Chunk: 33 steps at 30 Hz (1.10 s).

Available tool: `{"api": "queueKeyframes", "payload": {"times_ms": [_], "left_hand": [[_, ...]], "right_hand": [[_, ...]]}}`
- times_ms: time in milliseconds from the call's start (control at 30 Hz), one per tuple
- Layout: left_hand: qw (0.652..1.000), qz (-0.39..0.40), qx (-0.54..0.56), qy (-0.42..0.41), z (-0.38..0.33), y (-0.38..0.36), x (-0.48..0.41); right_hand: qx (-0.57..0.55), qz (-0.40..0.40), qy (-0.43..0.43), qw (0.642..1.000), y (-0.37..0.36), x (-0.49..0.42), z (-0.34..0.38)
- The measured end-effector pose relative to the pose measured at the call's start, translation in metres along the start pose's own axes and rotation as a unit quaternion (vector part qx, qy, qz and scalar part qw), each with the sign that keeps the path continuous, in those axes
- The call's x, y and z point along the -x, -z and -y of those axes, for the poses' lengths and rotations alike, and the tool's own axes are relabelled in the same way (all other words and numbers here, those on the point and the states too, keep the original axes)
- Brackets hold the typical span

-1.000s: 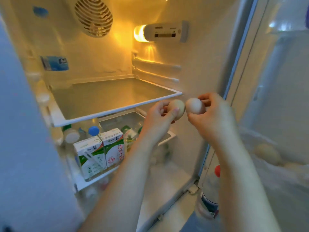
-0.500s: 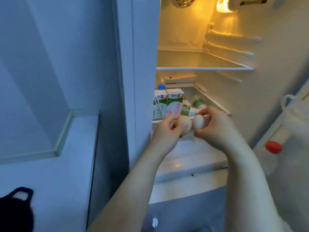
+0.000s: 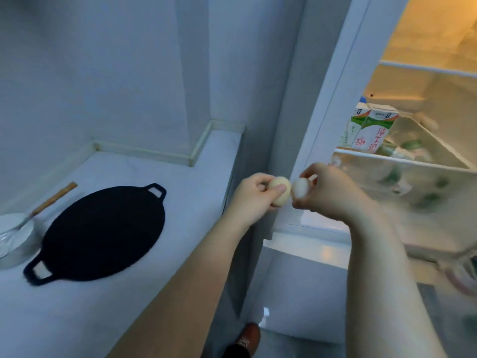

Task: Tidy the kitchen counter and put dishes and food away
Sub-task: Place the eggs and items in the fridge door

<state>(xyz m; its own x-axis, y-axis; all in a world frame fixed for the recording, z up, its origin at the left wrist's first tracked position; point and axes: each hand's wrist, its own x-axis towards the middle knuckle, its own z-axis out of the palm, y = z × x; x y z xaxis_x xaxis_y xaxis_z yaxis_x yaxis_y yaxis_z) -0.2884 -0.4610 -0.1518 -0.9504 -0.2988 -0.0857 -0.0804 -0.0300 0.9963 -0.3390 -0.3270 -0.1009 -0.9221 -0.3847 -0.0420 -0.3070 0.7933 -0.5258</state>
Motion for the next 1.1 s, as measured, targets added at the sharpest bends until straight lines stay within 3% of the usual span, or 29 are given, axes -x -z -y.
{"api": "queueKeyframes", "payload": {"times_ms": [233,367,500,600,800,1100], "left_hand": [[0.992,-0.117,0.011,0.050,0.033,0.090,0.028],[0.977,-0.198,-0.009,0.077,0.054,0.149,0.050],[0.950,-0.281,-0.065,0.119,0.077,0.210,0.083],[0.930,-0.337,-0.048,0.140,0.098,0.246,0.104],[0.899,-0.405,0.006,0.164,0.133,0.302,0.150],[0.851,-0.483,-0.023,0.206,0.165,0.367,0.189]], "right_hand": [[-0.009,0.078,0.097,0.992,-0.078,-0.010,0.060],[-0.050,0.163,0.135,0.976,-0.131,-0.014,0.102],[-0.130,0.255,0.152,0.946,-0.196,-0.007,0.144],[-0.169,0.318,0.151,0.921,-0.240,-0.001,0.172],[-0.153,0.462,0.136,0.863,-0.312,0.009,0.224],[-0.042,0.410,0.267,0.871,-0.394,0.039,0.266]]}}
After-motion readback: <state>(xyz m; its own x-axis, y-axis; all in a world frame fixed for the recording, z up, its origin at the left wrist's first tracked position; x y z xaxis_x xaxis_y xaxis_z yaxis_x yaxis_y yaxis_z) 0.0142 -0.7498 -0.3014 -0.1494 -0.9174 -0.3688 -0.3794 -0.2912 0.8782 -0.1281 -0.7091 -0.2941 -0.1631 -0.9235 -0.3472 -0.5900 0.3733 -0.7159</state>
